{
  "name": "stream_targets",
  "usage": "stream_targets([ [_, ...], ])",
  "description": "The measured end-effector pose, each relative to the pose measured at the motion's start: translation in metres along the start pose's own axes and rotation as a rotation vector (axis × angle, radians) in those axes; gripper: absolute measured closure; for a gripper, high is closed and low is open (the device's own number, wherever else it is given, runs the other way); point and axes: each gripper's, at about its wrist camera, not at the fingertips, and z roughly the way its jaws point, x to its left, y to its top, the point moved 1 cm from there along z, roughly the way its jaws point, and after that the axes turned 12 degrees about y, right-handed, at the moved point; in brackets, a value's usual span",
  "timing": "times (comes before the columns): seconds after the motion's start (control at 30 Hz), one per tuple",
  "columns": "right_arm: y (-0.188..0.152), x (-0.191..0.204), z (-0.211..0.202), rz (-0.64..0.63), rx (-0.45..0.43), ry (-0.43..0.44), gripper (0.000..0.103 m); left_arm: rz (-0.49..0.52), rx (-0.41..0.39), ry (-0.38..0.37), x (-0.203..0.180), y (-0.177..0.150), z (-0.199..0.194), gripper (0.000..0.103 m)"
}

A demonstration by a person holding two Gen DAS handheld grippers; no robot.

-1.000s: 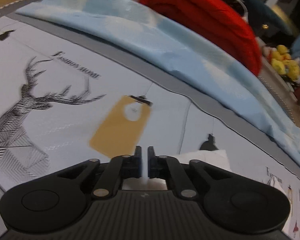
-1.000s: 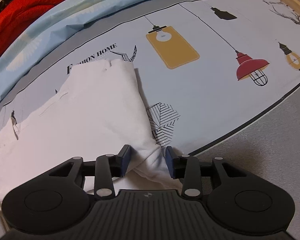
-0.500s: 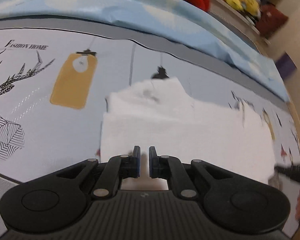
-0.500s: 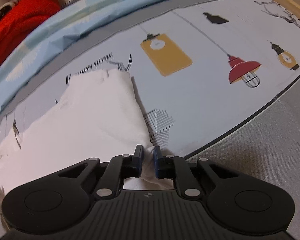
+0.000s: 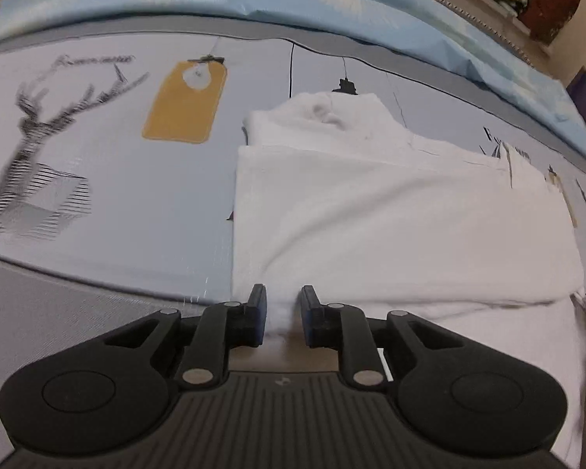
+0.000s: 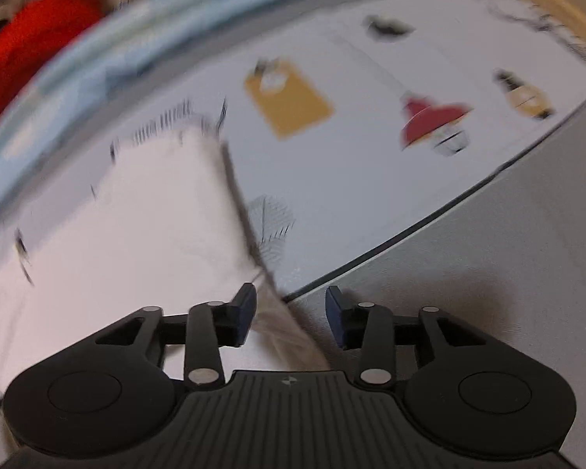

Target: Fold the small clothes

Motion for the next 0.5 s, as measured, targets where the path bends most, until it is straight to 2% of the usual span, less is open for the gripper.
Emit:
stream_targets([
  [0.13,-0.002,0.013,-0.078,-0.113,-0.138,0.06,0.062,0.001,-0.097,0.0,0.008,-0.008,-0.066,0.075],
  [0.27,-0.021,0.006,-0.153,-0.115,-0.215,0.136,0.061,0.031,-0.158,0.022,0.02,-0.036,-0.13,0.073],
  [0.37,-0.051,-0.007,-0.192,-0.131,-0.216,0.16,0.061,0.014,-0.175,-0.015,0.027,-0.072,-0.173,0.073],
  [0.5,-0.104,-0.035,-0.206,-0.111,-0.143,0.165,0.061,0.029,-0.173,-0.03,0.035,-0.129,-0.202,0.073],
])
